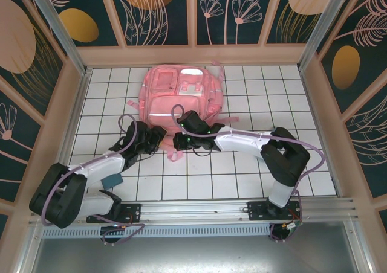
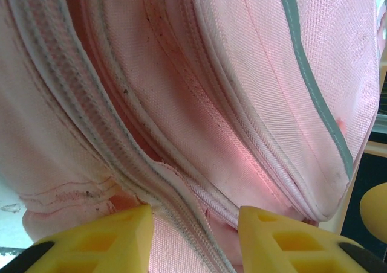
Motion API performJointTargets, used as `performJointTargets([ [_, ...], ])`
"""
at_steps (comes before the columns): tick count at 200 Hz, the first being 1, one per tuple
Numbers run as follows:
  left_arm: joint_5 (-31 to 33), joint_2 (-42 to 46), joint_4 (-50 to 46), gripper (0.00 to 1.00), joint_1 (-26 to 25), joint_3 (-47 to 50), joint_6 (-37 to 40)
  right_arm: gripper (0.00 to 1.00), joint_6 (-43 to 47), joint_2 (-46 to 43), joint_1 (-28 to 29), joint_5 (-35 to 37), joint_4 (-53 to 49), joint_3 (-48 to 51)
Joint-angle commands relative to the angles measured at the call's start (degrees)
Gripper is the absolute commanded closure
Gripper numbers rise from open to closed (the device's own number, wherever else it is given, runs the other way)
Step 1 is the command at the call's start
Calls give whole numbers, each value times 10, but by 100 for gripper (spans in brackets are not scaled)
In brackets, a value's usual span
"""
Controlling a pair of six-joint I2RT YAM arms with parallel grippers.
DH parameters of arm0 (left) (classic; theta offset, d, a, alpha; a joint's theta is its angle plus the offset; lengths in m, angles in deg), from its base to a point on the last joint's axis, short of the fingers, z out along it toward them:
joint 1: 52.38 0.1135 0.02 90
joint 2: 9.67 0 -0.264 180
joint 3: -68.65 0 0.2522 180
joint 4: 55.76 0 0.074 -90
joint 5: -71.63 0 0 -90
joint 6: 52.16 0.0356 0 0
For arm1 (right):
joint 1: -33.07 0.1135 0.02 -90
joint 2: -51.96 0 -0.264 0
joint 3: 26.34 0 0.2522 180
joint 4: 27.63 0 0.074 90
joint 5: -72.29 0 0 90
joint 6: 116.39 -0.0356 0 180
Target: Pack books, pencil case, and school supplies into a backpack
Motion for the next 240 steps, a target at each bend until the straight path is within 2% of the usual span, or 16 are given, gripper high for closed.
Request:
performJointTargets([
  [1,-32,-15,31,64,-1,12,-9,93,17,-28,12,-12,43,3],
  [36,-24,-20,22,80,-1,23,-1,57,-4,-84,4,57,21,22],
  [59,-17,-21,22,87,-1,26,4,45,-44,-142,-20,97,19,56],
  [93,-11,-19,18,89,-1,22,13,44,-151,-205,-107,97,19,121],
  [120,-9,-12,9,89,-1,20,19,44,-184,-205,-165,43,27,134],
  [131,-11,-8,2,86,-1,16,26,44,-188,-191,-177,25,28,126],
  [139,-17,-4,-10,79,-1,8,39,44,-191,-179,-181,15,26,118],
  [159,-6,10,-104,60,-1,-38,114,45,-197,-152,-193,8,16,103],
  [179,21,31,-204,52,-2,-81,192,45,-208,-148,-211,8,22,113],
  [210,26,35,-285,50,-14,-148,307,48,-213,-153,-226,5,27,134],
  [214,23,31,-288,51,-19,-158,320,49,-214,-152,-243,3,29,138],
  [240,-7,-8,-282,51,-53,-219,401,53,-215,-146,-268,-27,48,163],
])
